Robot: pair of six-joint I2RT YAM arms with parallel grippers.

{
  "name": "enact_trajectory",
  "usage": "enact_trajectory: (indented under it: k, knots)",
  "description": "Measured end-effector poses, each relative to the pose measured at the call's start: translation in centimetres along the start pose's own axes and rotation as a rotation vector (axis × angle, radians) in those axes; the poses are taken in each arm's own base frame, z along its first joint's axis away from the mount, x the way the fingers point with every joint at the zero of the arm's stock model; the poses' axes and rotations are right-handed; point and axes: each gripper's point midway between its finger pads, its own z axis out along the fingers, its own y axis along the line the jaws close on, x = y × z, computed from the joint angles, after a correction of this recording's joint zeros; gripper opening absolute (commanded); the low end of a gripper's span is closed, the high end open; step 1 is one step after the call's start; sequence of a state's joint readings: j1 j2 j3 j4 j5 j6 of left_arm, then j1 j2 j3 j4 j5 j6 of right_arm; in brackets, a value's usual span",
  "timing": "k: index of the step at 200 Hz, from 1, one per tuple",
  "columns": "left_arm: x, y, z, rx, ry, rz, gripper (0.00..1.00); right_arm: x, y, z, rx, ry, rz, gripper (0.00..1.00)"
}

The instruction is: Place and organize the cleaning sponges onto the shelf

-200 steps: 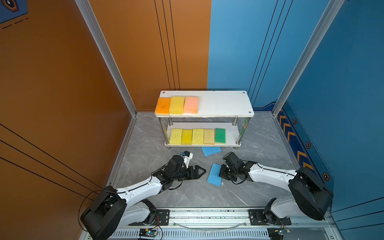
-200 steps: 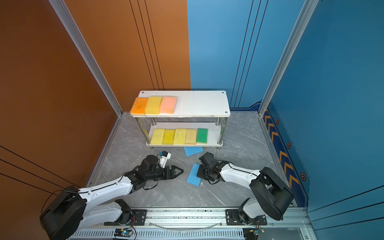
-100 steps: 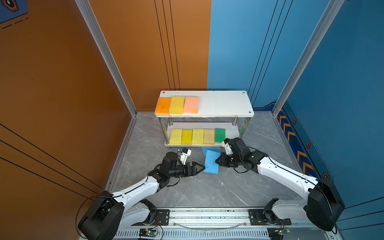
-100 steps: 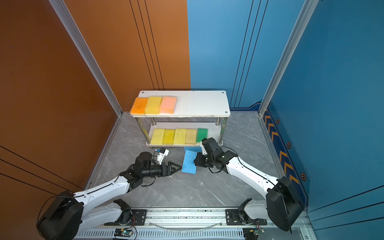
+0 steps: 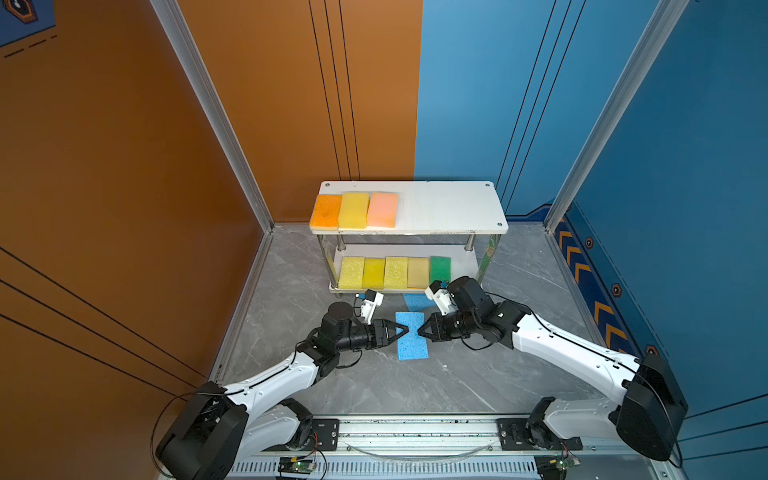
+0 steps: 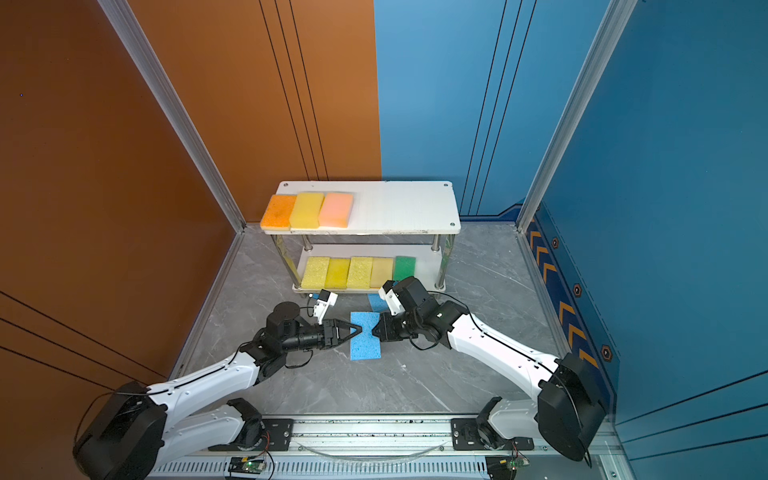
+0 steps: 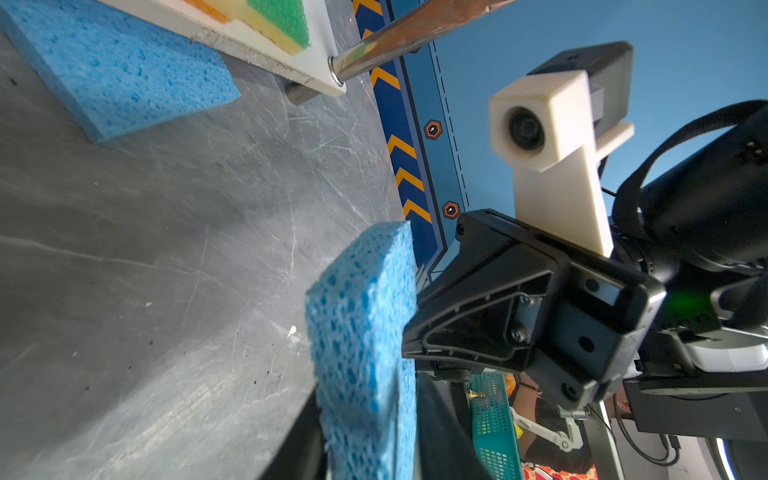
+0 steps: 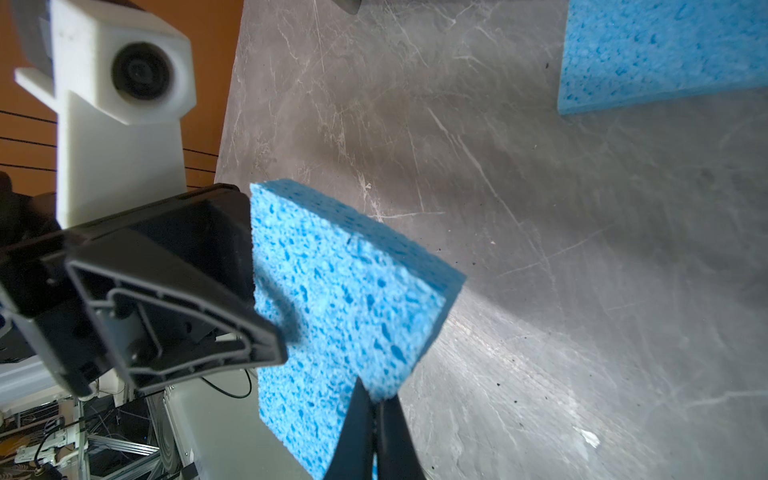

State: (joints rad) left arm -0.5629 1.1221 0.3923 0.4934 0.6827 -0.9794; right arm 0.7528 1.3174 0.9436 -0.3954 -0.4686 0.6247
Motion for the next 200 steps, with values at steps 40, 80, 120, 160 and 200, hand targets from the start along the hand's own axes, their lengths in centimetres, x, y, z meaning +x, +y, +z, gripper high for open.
enact_trajectory:
  k: [40,80,120,160,200]
  knots:
    - [-0.4,-0.2,-0.2,0.008,-0.016,-0.007,0.0,0.1,0.0,-0.2,0.001,0.0,0.02,0.27]
    - [-1.4,-0.3,-0.9,0.015,-0.056,-0.009,0.0,0.6,0.5,-1.5,-0.033,-0.035,0.051,0.28]
    - [-1.6,-0.4,-1.0,0.019,-0.064,-0.016,0.0,1.2,1.0,-1.5,-0.05,-0.03,0.066,0.29]
    - [-1.7,-0.5,-1.0,0.021,-0.066,-0.017,0.0,1.5,1.5,-1.0,-0.062,-0.021,0.057,0.29]
    - [-2.0,-0.7,-1.3,0.026,-0.082,-0.018,0.0,1.4,1.5,-0.4,-0.062,-0.015,0.057,0.29]
